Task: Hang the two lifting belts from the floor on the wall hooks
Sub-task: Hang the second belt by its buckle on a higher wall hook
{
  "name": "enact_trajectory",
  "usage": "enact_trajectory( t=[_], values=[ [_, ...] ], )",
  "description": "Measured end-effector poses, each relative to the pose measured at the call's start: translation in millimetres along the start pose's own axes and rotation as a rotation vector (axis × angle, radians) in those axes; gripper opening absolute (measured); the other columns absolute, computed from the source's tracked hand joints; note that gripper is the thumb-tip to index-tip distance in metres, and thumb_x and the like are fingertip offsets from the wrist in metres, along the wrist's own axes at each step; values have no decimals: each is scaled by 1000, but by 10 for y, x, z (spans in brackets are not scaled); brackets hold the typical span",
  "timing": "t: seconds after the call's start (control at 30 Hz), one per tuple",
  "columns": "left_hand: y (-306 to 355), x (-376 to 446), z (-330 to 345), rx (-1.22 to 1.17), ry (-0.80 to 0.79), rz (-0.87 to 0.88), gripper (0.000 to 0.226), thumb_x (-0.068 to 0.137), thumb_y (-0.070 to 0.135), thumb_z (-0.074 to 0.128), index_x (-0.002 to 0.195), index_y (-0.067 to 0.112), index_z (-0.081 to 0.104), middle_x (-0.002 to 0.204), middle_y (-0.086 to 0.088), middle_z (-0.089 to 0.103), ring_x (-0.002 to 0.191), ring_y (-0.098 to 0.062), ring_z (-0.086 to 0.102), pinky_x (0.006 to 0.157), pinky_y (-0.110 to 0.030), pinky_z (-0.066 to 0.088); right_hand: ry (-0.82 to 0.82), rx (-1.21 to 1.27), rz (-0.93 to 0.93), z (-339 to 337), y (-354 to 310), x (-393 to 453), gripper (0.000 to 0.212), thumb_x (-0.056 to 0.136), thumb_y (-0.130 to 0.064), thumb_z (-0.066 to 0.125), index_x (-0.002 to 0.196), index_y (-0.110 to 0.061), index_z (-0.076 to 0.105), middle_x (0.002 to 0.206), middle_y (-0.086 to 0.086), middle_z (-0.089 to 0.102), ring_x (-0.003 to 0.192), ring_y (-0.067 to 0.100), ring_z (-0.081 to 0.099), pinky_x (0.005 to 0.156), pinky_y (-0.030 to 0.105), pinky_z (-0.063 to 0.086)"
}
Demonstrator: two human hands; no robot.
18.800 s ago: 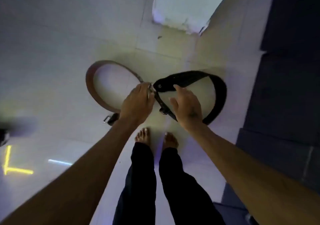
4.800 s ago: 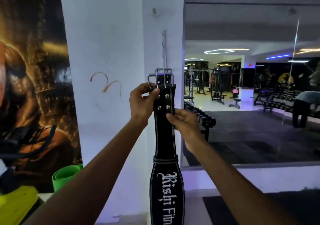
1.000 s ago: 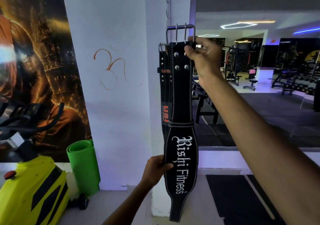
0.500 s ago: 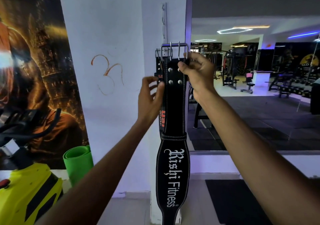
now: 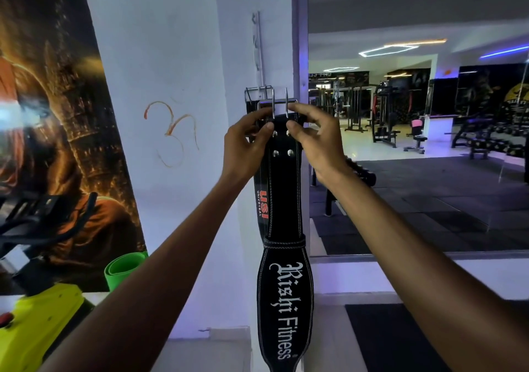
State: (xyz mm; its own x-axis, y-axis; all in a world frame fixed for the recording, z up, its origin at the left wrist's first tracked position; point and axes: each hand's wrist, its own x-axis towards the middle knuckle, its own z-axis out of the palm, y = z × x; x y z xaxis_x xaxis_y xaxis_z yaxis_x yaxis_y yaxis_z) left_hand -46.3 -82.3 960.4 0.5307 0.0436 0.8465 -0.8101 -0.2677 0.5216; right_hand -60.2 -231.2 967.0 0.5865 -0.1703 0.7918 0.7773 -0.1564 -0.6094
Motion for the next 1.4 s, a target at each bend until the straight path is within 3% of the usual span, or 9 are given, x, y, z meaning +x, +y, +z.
enact_trajectory(
  t=[0.1, 0.17, 0.37, 0.53, 0.73, 0.83, 0.97, 1.27, 1.4],
  values=[
    [-30, 27, 129, 21, 22, 22, 27, 93, 9, 62, 119, 11, 72, 113, -5, 76, 97, -20, 72, 93, -37, 58, -28, 9, 15, -104, 98, 62, 33, 89, 2, 66, 120, -9, 67, 107, -10, 66, 84, -14, 66, 78, 16, 56],
    [-36, 48, 200, 37, 32, 46, 28, 92, 2, 60, 117, 9, 72, 112, -2, 75, 96, -9, 69, 91, -32, 57, -65, 16, 15, -151, 163, 124, 31, 89, 3, 65, 118, -8, 69, 103, -12, 67, 82, -11, 68, 80, 17, 57],
    [-205, 246, 329, 64, 57, 85, 28, 90, -8, 58, 111, 7, 67, 105, 5, 70, 89, 8, 64, 86, -22, 53, -92, 14, -44, -88, 458, 391, 31, 89, 0, 66, 115, -17, 70, 114, 3, 73, 95, 20, 73, 88, 38, 60],
    [-579, 598, 363, 55, 84, 79, 31, 90, -4, 62, 106, 22, 65, 101, 16, 69, 83, 4, 64, 79, -11, 52, -94, 56, -76, 88, 743, 743, 37, 89, 0, 67, 120, -19, 68, 107, -9, 70, 93, 15, 72, 79, 16, 55],
    [-1222, 1155, 362, 21, 93, 124, 33, 90, 2, 67, 114, 24, 65, 109, 11, 69, 84, 8, 66, 79, -10, 53, -90, -2, -176, 407, 1251, 1257, 40, 91, -6, 67, 129, -19, 62, 126, -4, 66, 100, 8, 70, 88, 24, 57],
    [-1537, 1523, 367, -12, 75, 138, 33, 91, 1, 66, 118, 19, 65, 113, 11, 68, 86, 9, 66, 75, -8, 52, -86, -74, -235, 559, 1435, 1613, 45, 92, -7, 67, 134, -21, 58, 129, -6, 61, 92, -1, 68, 81, 16, 54],
    [-1894, 2015, 426, -50, 91, 162, 35, 91, 2, 67, 123, 15, 65, 116, 7, 68, 94, -4, 69, 79, -8, 52, -31, -127, -275, 769, 1736, 2109, 48, 90, -13, 70, 132, -31, 56, 134, -5, 59, 102, 26, 67, 83, 25, 57],
    [-2482, 2853, 610, -54, 121, 191, 37, 91, 7, 67, 128, 12, 65, 127, -1, 69, 102, -23, 73, 92, -34, 60, -6, -76, -275, 1020, 2231, 2965, 46, 89, -12, 71, 129, -30, 58, 118, 7, 66, 88, 26, 73, 77, 35, 62],
    [-2561, 3232, 686, -21, 129, 210, 39, 91, 7, 67, 129, 15, 65, 122, 0, 69, 100, -23, 74, 90, -39, 61, -2, -43, -285, 1060, 2337, 3393, 45, 89, -9, 71, 128, -27, 59, 107, -3, 67, 89, 26, 73, 78, 36, 63]
  ],
)
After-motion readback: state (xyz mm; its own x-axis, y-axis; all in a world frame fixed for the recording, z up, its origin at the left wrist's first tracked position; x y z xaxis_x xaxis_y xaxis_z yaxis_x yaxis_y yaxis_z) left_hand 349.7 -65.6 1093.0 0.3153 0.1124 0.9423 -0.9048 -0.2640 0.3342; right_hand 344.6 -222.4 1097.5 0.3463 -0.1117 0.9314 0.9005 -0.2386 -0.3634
